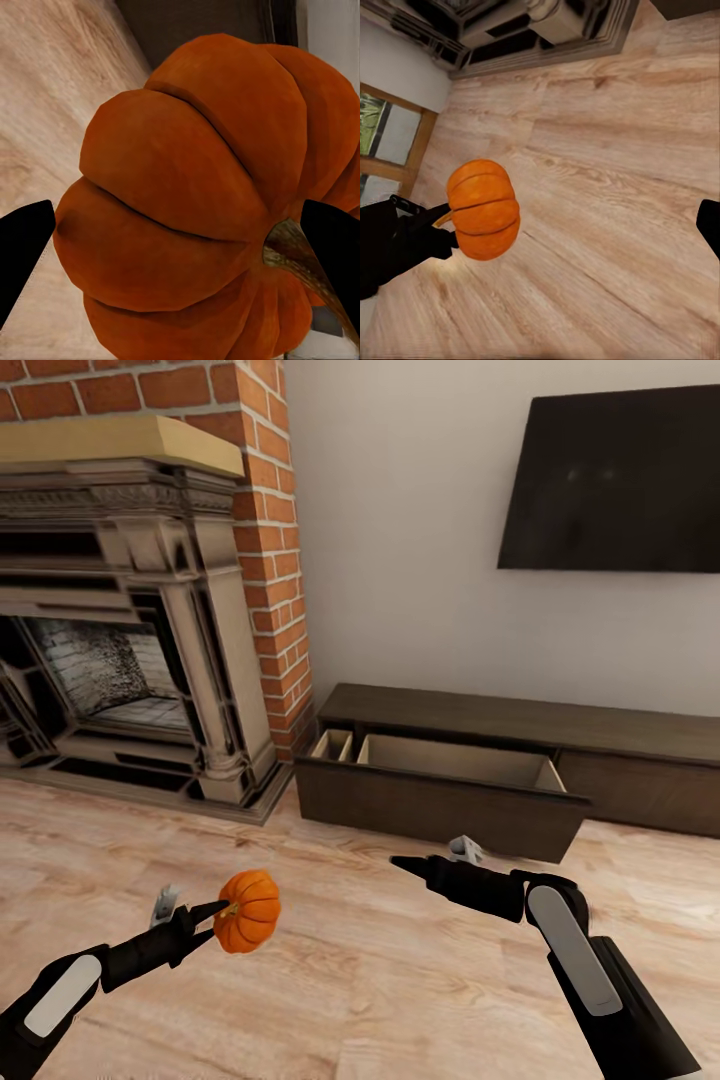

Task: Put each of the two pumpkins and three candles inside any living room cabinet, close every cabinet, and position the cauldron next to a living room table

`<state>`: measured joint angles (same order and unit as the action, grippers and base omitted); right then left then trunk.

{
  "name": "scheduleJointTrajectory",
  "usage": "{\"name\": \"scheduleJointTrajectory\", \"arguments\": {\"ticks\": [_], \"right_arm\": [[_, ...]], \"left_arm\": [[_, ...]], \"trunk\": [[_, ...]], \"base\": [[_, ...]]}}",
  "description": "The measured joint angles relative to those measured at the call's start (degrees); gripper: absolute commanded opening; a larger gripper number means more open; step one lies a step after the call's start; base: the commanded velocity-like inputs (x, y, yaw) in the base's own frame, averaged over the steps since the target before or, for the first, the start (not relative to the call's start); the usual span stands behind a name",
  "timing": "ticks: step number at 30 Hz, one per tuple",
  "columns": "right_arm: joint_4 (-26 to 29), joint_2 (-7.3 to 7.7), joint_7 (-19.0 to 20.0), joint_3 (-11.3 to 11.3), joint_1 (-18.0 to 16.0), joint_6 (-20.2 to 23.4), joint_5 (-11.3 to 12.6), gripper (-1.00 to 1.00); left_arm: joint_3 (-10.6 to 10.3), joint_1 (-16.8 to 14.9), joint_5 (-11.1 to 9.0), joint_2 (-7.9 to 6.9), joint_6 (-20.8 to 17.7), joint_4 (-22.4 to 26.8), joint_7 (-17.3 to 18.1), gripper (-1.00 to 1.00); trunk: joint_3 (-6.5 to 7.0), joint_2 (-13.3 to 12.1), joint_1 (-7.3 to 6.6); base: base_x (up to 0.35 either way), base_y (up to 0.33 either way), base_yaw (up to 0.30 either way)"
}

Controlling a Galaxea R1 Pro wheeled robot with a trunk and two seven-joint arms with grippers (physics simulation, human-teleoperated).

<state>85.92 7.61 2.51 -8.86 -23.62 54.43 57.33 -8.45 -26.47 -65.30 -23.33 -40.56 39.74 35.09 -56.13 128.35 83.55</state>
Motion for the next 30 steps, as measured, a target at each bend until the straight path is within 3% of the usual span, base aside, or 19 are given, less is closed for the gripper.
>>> {"name": "scheduleJointTrajectory", "arguments": {"ticks": [9, 30], "right_arm": [[0.0, 0.0, 0.0, 0.0, 0.0, 0.0, 0.0, 1.0], [0.2, 0.0, 0.0, -0.1, 0.0, 0.0, 0.0, 1.0]], "left_arm": [[0.0, 0.0, 0.0, -0.04, 0.0, 0.0, 0.1, -1.0], [0.0, 0.0, 0.0, -0.01, 0.0, 0.0, 0.0, -1.0]], "trunk": [[0.0, 0.0, -0.01], [0.0, 0.0, -0.02]], "base": [[0.031, 0.0, 0.275], [0.248, 0.138, 0.197]]}}
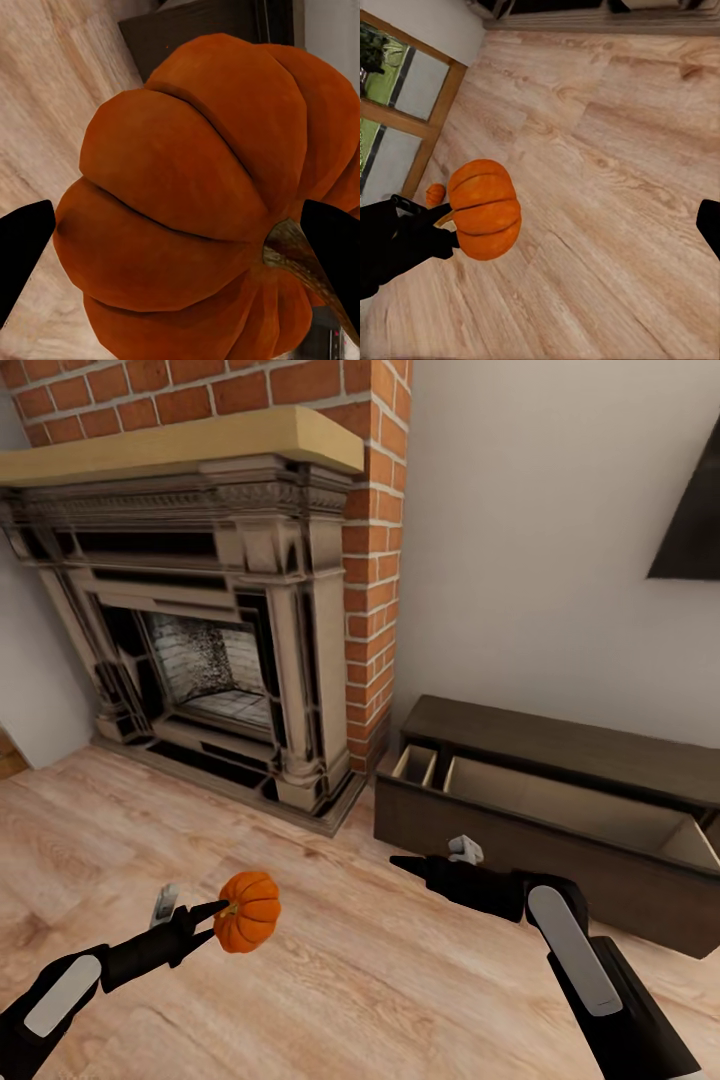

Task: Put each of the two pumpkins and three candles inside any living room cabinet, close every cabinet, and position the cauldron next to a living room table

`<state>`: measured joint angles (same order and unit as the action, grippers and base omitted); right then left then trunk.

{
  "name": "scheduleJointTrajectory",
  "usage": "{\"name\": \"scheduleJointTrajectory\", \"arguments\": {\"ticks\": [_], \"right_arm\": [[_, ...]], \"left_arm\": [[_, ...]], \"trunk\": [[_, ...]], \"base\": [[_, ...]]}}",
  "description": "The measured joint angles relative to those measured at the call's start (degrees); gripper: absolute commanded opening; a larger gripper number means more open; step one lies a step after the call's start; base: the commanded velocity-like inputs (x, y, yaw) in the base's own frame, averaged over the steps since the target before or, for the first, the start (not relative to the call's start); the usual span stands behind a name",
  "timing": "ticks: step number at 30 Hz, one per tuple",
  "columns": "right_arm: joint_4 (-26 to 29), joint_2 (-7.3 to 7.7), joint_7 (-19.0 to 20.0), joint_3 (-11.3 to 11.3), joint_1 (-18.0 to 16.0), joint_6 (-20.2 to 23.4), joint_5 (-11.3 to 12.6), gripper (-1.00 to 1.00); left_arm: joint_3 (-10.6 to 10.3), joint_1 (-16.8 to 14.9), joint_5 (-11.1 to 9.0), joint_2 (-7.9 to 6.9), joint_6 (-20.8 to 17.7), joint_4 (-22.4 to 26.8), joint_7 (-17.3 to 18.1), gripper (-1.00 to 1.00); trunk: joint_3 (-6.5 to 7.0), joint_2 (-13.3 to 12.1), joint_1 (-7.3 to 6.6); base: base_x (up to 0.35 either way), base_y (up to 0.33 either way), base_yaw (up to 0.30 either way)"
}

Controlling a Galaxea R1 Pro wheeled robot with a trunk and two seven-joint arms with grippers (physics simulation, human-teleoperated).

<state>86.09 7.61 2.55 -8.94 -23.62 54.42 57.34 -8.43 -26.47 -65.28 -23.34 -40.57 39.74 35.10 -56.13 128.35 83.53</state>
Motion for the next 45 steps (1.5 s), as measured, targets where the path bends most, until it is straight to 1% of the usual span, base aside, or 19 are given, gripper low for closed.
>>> {"name": "scheduleJointTrajectory", "arguments": {"ticks": [4, 5, 19, 23, 32, 45], "right_arm": [[0.0, 0.0, 0.0, 0.0, 0.0, 0.0, 0.0, 1.0], [0.0, 0.02, 0.0, 0.0, 0.0, 0.0, 0.0, 1.0], [-0.1, 0.22, 0.2, 0.2, 0.0, 0.0, 0.0, 1.0], [-0.1, 0.29, 0.1, 0.1, 0.0, 0.0, 0.0, 1.0], [-0.1, 0.09, 0.0, 0.0, 0.0, 0.0, 0.0, 1.0], [-0.1, 0.29, 0.1, 0.0, 0.0, 0.0, 0.0, 1.0]], "left_arm": [[0.0, 0.0, 0.0, 0.01, 0.0, 0.0, 0.0, -1.0], [0.0, 0.0, -0.4, 0.01, -0.1, 0.0, 0.0, -1.0], [0.0, 0.0, -0.4, -0.01, -0.2, 0.0, 0.0, -1.0], [0.1, 0.0, -0.4, 0.0, -0.2, 0.0, 0.0, -1.0], [0.0, 0.0, -0.2, -0.01, -0.1, 0.0, -0.1, -1.0], [0.0, 0.0, -0.1, 0.01, 0.0, 0.0, 0.0, -1.0]], "trunk": [[0.0, 0.0, 0.01], [0.0, 0.0, 0.01], [0.0, 0.0, 0.0], [0.0, 0.0, -0.01], [0.0, 0.0, -0.01], [0.03, 0.0, -0.01]], "base": [[0.04, 0.015, 0.219], [0.009, 0.003, 0.068], [0.021, 0.012, 0.007], [0.201, 0.165, 0.085], [0.255, 0.205, 0.236], [0.272, 0.207, 0.036]]}}
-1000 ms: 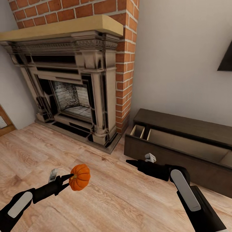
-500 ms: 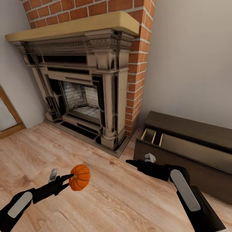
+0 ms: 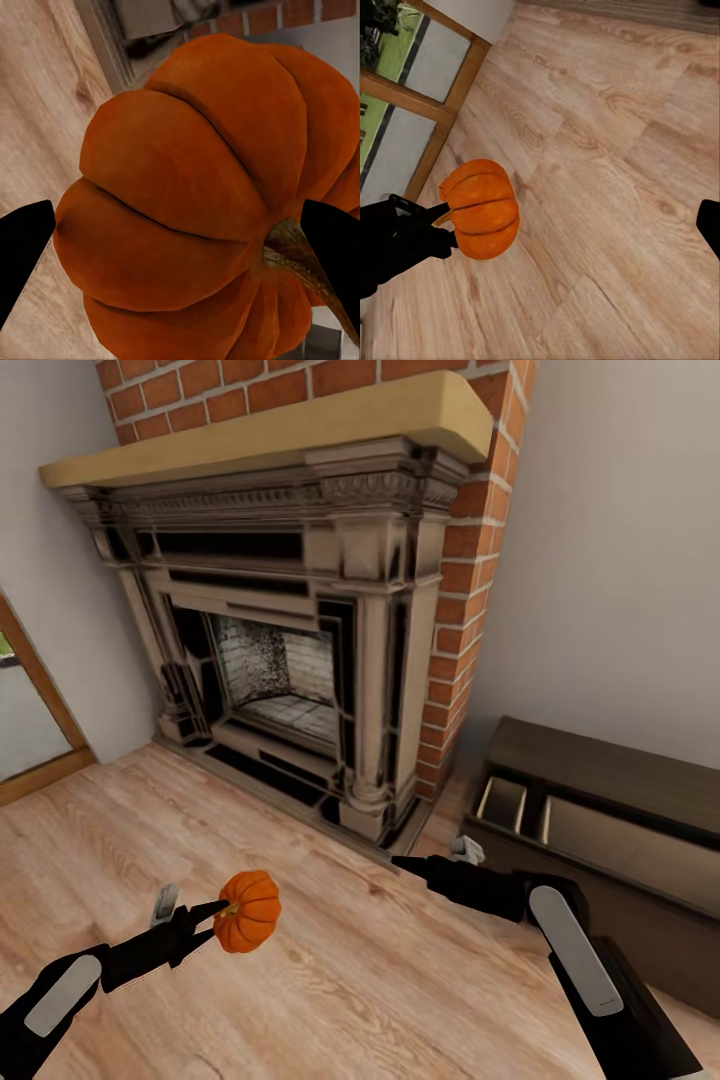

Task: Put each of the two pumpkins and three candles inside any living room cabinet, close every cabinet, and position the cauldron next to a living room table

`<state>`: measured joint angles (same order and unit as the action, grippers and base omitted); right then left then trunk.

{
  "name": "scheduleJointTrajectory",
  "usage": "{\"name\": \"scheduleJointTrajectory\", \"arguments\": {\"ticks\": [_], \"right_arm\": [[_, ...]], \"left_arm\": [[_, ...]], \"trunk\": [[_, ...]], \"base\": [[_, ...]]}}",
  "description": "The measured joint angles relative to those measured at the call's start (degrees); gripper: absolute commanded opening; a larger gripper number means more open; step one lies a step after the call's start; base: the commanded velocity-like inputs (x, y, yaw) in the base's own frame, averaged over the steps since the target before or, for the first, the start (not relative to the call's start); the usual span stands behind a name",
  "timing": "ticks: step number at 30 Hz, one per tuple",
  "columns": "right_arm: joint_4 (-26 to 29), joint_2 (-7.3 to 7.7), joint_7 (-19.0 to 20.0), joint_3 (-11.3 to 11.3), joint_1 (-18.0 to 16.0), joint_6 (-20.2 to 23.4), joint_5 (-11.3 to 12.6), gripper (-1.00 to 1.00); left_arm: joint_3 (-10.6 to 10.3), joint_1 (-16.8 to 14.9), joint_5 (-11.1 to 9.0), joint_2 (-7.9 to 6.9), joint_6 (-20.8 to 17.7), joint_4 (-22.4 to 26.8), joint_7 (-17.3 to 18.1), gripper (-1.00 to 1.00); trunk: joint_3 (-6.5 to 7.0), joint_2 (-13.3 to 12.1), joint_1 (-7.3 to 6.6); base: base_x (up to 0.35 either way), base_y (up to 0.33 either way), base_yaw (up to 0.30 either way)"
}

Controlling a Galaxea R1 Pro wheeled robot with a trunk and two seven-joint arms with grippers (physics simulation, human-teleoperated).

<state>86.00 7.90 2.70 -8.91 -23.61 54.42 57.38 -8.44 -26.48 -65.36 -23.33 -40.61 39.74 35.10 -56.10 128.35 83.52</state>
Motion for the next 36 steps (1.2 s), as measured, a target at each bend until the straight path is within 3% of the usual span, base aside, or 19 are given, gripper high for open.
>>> {"name": "scheduleJointTrajectory", "arguments": {"ticks": [7, 26, 31, 34, 36], "right_arm": [[0.0, -0.19, -0.1, 0.0, 0.0, 0.0, -0.1, 1.0], [0.0, -0.21, -0.2, -0.1, 0.0, 0.0, -0.7, 1.0], [-0.1, -0.21, -0.5, -0.1, 0.0, 0.0, -0.8, 1.0], [-0.1, -0.21, -1.1, -0.1, 0.0, 0.0, -0.9, 1.0], [-0.1, -0.21, -1.3, -0.2, 0.0, 0.0, -1.0, 1.0]], "left_arm": [[0.0, 0.0, 0.0, -0.01, 0.0, 0.0, 0.0, -1.0], [0.2, 0.0, 0.1, -0.43, 0.1, 0.0, 0.0, -1.0], [0.4, 0.0, -0.1, -2.98, 0.2, -2.3, 0.2, -1.0], [1.9, 0.0, -3.5, -5.2, -0.1, -3.9, 0.3, -1.0], [2.0, 0.0, -3.8, -6.53, 0.0, -4.2, 0.3, -1.0]], "trunk": [[0.14, 0.0, 0.01], [0.18, 0.0, 0.02], [0.18, 0.0, 0.03], [0.18, 0.0, 0.03], [0.18, 0.0, 0.03]], "base": [[0.199, 0.154, 0.221], [0.027, 0.053, 0.268], [0.01, 0.015, 0.269], [0.001, 0.001, 0.269], [0.0, 0.0, 0.269]]}}
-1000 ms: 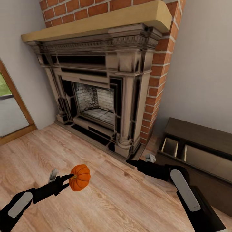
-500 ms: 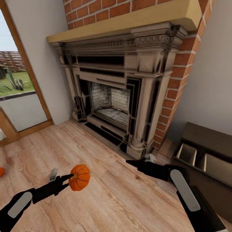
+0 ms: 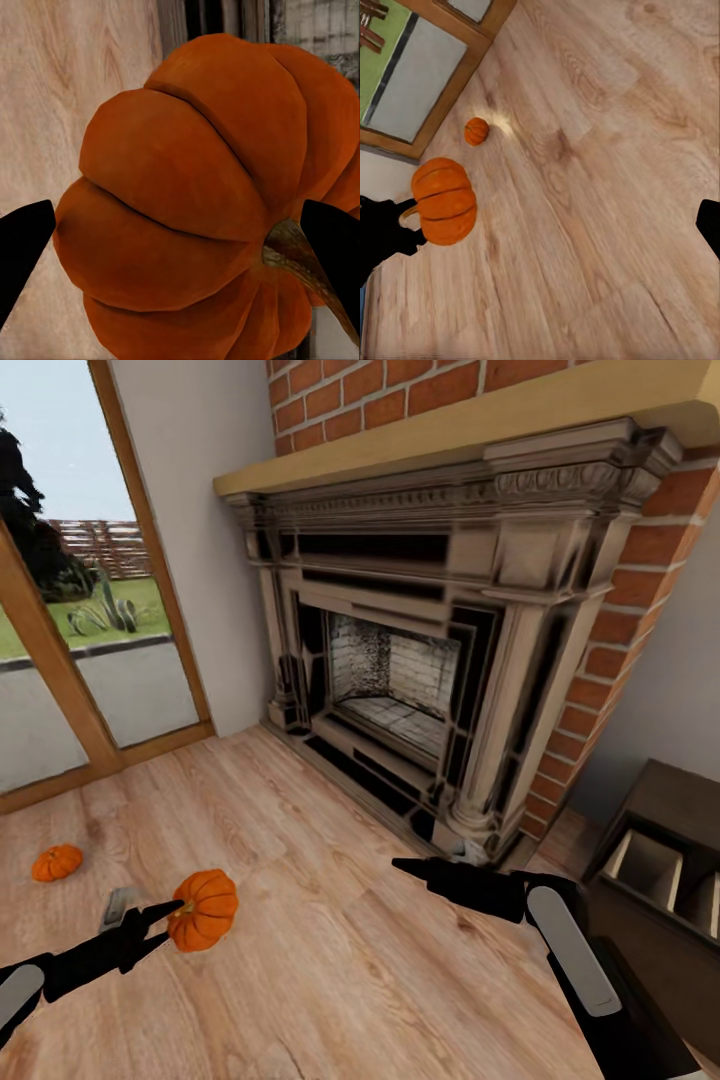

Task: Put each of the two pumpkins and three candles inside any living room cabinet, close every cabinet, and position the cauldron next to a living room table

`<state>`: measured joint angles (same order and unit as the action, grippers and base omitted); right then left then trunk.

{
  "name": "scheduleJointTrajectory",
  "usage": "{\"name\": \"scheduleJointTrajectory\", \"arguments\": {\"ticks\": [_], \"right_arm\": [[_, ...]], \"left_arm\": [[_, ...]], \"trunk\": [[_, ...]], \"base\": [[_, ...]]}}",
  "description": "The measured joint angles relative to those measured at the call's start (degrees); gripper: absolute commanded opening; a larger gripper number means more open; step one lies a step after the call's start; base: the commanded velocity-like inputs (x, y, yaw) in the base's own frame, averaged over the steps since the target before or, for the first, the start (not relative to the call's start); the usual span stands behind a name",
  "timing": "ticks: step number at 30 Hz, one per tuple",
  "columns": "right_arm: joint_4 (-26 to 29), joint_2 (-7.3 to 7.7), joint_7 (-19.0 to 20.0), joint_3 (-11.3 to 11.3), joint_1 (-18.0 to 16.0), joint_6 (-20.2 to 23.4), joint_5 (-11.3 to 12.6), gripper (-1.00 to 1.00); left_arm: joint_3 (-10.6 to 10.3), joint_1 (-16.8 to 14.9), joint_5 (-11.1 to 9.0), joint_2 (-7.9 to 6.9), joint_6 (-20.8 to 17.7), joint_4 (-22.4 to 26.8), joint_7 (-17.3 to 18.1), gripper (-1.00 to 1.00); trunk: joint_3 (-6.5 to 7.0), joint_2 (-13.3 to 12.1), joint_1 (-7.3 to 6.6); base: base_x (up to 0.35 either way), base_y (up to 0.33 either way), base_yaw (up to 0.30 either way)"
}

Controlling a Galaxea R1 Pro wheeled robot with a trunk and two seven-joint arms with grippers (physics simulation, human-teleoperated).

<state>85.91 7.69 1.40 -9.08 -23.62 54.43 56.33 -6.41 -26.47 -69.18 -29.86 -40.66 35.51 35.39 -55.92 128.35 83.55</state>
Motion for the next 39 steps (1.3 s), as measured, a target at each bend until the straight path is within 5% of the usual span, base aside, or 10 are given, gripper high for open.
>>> {"name": "scheduleJointTrajectory", "arguments": {"ticks": [5, 14, 17, 25, 39], "right_arm": [[-0.1, 0.0, -0.1, 0.0, 0.0, 0.0, -3.9, 1.0], [-0.3, -0.02, -0.2, -0.2, 0.0, 0.0, -7.1, 1.0], [-1.5, -0.08, -1.8, -2.5, 0.0, -0.1, -7.4, 1.0], [-6.0, -0.21, -6.6, -8.4, 0.0, -0.4, -8.0, 1.0], [-6.3, -0.27, -6.8, -9.2, 0.0, -0.2, -7.8, 1.0]], "left_arm": [[0.3, 0.1, -0.8, -2.21, -0.4, -0.4, 2.6, -1.0], [0.5, 0.4, -0.1, -7.36, -4.9, -5.4, 23.3, -1.0], [0.2, 0.5, 0.6, -8.23, -4.7, -7.7, 27.7, -1.0], [0.1, 0.6, 0.5, -8.41, -4.8, -9.0, 28.8, -1.0], [0.0, 0.6, 0.5, -8.37, -4.8, -9.0, 28.8, -1.0]], "trunk": [[0.0, 0.0, 0.0], [0.0, 0.0, -0.01], [0.0, 0.0, -0.03], [0.0, 0.0, -0.03], [-0.28, 0.0, -0.02]], "base": [[0.01, 0.0, 0.27], [0.086, 0.0, 0.27], [0.249, 0.0, 0.272], [0.327, 0.02, 0.273], [0.281, 0.168, 0.261]]}}
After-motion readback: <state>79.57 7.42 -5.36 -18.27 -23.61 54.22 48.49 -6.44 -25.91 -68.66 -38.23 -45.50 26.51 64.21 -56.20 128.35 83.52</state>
